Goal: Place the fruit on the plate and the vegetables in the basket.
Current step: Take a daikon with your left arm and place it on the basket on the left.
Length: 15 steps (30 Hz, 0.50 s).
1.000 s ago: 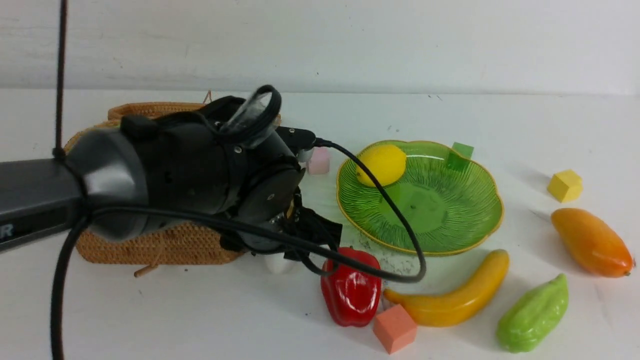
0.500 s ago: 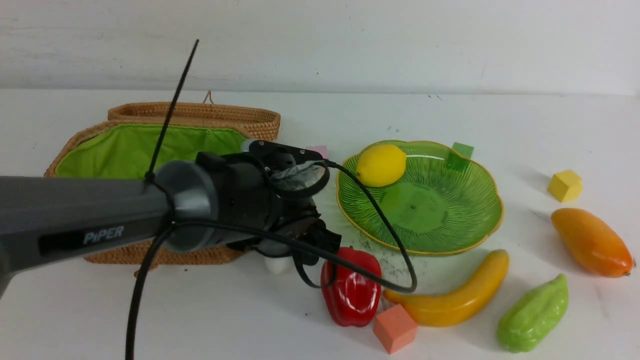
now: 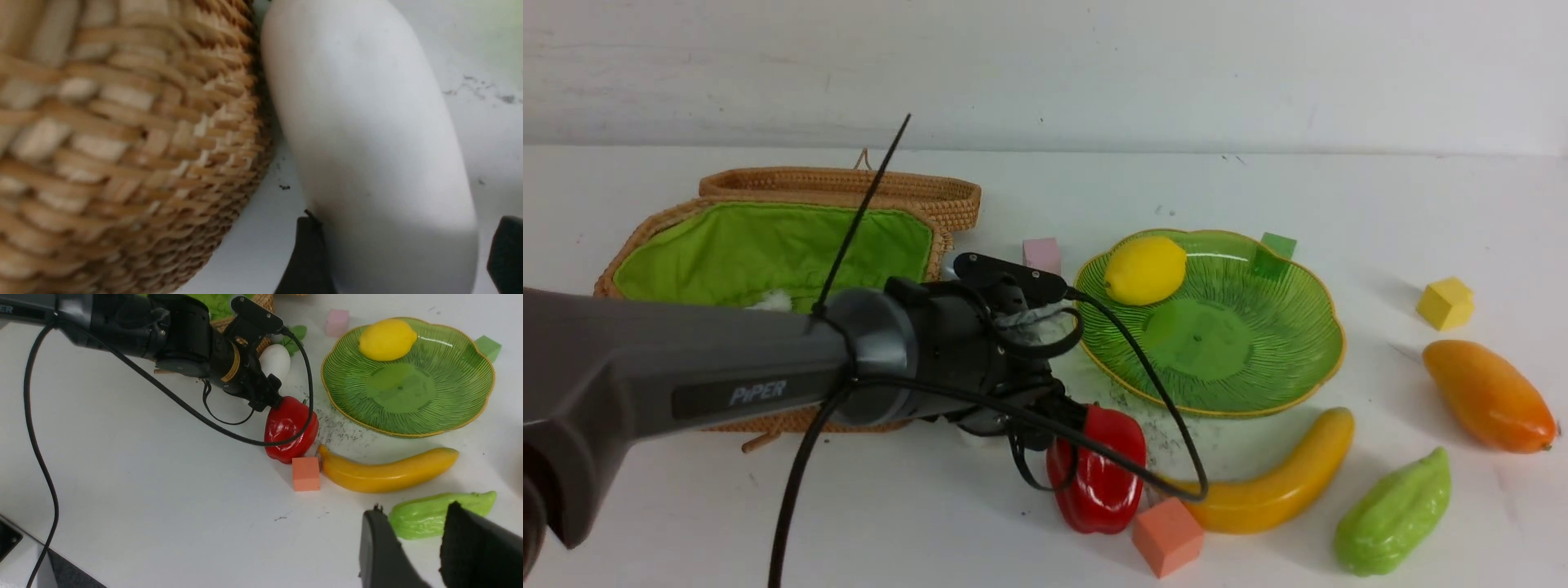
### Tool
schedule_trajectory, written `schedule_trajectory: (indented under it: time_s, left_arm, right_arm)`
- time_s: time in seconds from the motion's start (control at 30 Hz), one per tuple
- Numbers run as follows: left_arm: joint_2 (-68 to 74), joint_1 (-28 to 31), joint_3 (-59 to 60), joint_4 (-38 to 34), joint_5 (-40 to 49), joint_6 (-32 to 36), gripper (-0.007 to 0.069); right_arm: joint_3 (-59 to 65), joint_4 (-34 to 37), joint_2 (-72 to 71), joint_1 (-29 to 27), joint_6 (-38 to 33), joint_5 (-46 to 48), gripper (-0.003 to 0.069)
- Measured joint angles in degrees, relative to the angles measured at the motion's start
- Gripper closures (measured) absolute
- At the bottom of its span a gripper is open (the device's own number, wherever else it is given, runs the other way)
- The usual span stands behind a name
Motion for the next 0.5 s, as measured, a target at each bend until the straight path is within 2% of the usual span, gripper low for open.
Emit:
schedule_trajectory:
  time_s: [0.2,0.5]
  left_arm:
    - [0.12,0.00,0.00,5.14,-0.66,-4.76,0.0085]
    - [0.28,0.00,0.00,6.51,-2.21,-6.86,0.0085]
  right_arm:
    - [0.00,0.01,0.00,0.00,-0.64,0.18,0.0426]
    - [0.00,0.06,0.00,0.00,-0.83,0.36,0.0424]
